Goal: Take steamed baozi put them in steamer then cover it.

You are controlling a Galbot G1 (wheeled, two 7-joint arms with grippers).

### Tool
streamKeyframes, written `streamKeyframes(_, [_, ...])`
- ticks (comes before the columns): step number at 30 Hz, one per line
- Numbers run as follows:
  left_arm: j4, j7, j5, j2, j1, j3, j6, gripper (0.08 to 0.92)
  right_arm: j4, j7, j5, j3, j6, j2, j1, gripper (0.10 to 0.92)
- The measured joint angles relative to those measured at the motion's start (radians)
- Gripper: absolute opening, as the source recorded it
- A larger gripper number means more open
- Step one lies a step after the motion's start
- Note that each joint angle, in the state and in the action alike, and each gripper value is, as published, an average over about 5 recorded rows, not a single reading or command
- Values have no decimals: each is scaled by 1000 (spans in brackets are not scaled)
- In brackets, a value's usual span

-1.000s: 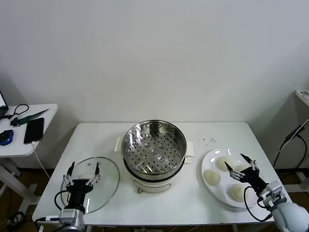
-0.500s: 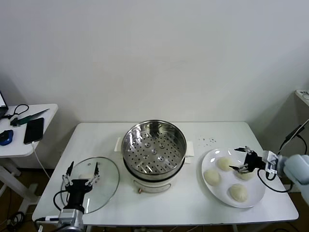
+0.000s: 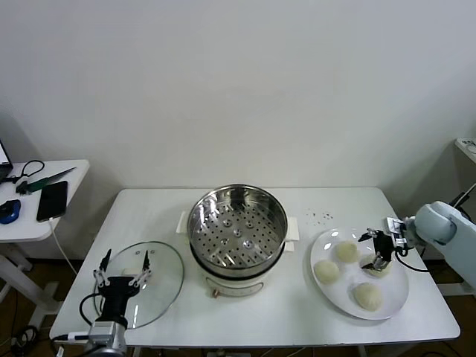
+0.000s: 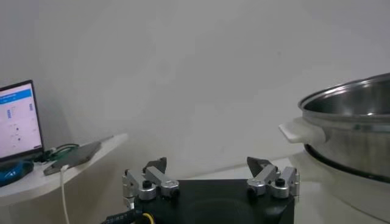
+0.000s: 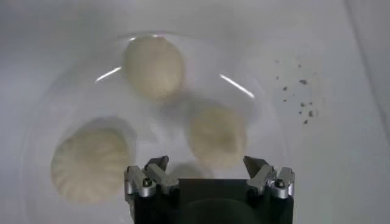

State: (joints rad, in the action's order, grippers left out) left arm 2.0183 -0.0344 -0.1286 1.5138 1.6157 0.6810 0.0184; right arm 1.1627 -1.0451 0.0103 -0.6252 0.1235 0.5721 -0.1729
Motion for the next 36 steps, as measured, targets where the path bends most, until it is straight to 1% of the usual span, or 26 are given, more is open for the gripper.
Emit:
streamKeyframes(8, [-7, -1, -2, 0, -2, 12, -2, 823, -80, -24, -8, -107, -1, 74, 105, 823])
streamKeyframes(24, [-16, -1, -4, -3, -2, 22, -3, 823, -145, -55, -9, -227, -5, 135, 167, 819])
streamKeyframes(30, [-17, -1, -5, -3, 1, 22, -2, 823, -158, -55, -17, -234, -5, 153, 168, 786])
streamKeyframes(36, [-17, -2, -7, -3, 3, 23, -3, 823, -159, -51, -21, -241, -6, 160, 170, 735])
